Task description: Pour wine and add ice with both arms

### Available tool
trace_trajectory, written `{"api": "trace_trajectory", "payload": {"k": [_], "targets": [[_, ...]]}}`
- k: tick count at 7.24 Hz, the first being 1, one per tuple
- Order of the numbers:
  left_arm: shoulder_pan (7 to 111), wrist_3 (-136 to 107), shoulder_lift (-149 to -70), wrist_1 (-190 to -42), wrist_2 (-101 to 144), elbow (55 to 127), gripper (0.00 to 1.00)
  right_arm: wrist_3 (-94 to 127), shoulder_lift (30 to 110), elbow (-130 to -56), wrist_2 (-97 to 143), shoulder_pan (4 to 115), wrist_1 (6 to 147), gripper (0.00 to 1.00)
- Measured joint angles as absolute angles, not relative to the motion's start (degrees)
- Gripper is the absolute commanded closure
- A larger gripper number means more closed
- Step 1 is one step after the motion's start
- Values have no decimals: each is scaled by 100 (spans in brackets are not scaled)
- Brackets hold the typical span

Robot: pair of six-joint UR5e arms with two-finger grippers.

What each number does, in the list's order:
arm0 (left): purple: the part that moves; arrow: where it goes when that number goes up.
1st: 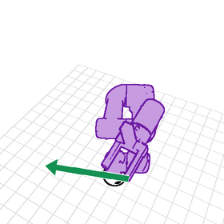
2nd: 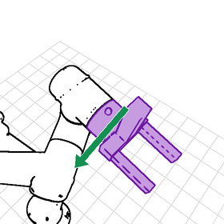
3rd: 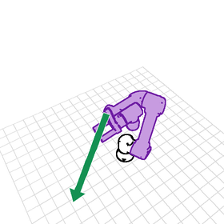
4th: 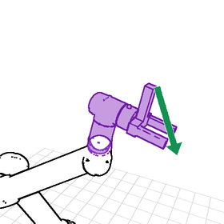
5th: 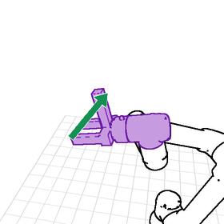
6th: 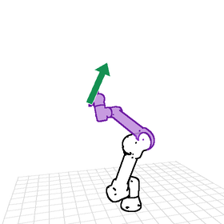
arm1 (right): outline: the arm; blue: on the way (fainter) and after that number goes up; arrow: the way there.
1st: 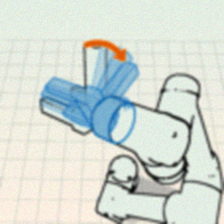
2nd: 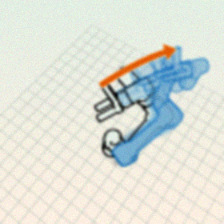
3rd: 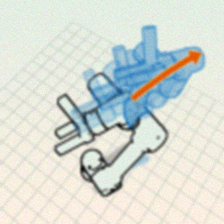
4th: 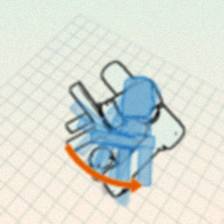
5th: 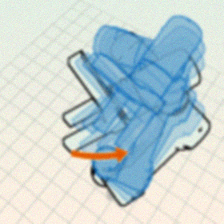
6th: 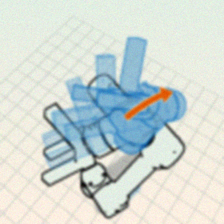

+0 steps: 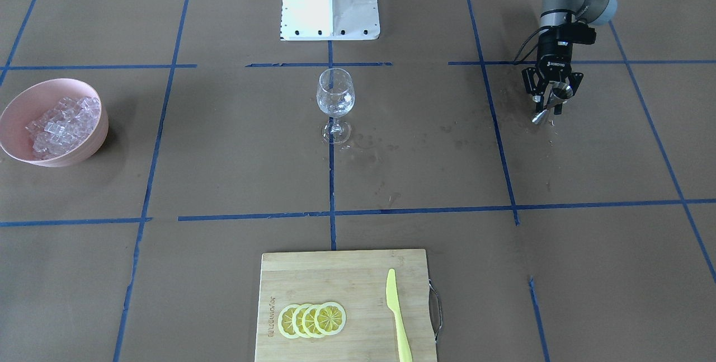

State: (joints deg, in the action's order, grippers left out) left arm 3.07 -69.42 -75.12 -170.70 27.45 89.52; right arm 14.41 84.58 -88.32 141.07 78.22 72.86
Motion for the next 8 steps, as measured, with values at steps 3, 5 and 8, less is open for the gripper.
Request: {"api": "trace_trajectory", "payload": {"k": [3,5,8], "targets": [[316,-6928,-7513,-17100,2681,8987,100,1441,8461,-8803,14107,7822,7286,0],[363,-6403,-7504,-17134,2680,9389,100,1443,8463,-8799,14106,7822,7286,0],[402,-4772,-7963,-17415,2700,10313,100,1444,8457,-8838,14114,7822,7281,0]]}}
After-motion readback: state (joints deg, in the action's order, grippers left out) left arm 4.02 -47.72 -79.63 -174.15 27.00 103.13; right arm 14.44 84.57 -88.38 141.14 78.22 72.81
